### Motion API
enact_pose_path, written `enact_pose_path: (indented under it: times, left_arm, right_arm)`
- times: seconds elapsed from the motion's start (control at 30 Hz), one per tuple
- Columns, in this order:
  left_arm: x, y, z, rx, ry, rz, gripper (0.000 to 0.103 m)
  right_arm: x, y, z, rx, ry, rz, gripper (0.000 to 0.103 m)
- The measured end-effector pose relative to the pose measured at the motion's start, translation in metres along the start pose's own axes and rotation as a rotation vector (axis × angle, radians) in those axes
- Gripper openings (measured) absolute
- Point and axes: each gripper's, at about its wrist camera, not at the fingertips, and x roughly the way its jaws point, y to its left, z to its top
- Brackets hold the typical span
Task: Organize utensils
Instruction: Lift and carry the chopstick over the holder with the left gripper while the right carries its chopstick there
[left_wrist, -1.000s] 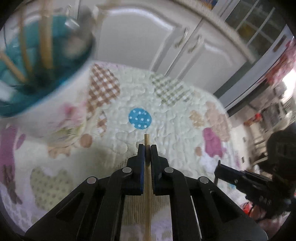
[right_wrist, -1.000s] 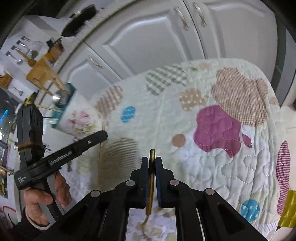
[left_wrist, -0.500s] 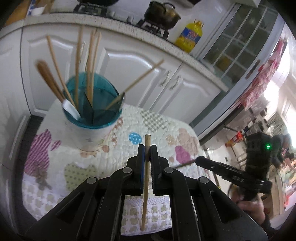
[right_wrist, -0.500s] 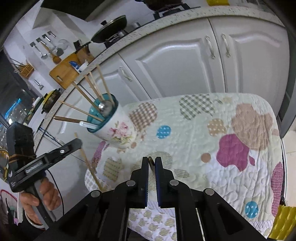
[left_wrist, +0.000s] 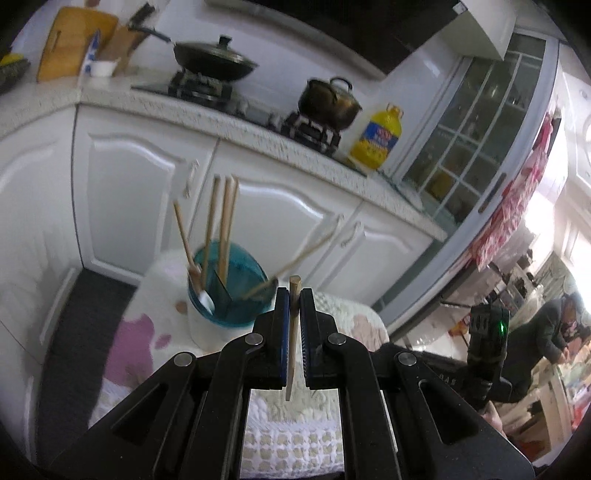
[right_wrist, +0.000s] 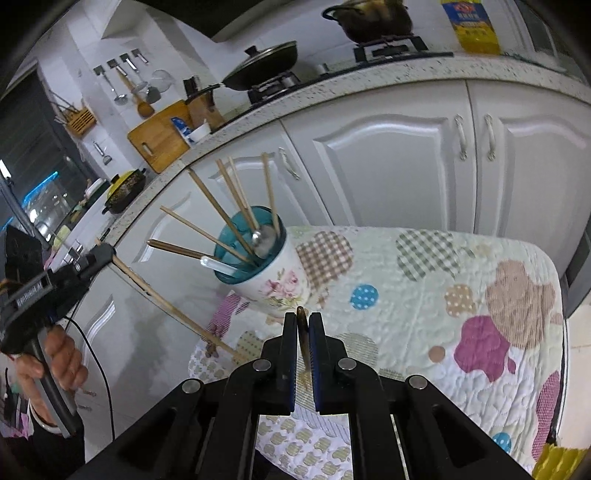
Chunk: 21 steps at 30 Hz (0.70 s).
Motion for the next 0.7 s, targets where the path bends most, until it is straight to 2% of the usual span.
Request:
enact_pose_path:
  times: [0.37,0.57,0.7]
  left_arm:
    - [-0.028,0.008,0.032,0.01,-0.106,0.051,0.004]
    - [-0.037,0.005,0.053,0.041,-0.19,0.096,0.004]
    - [-0.029,0.004,0.061,0.05,-0.223,0.116,0.004]
  right_arm:
    - [-0.005,0.028,0.026,-0.056,-0.043,0.032,0.006]
    - [-0.004,0.054,0.054,-0.112,-0.077,0.057,0.006]
    - [0.001,0.07,0.078,-0.151,-0.107,0.056,0.006]
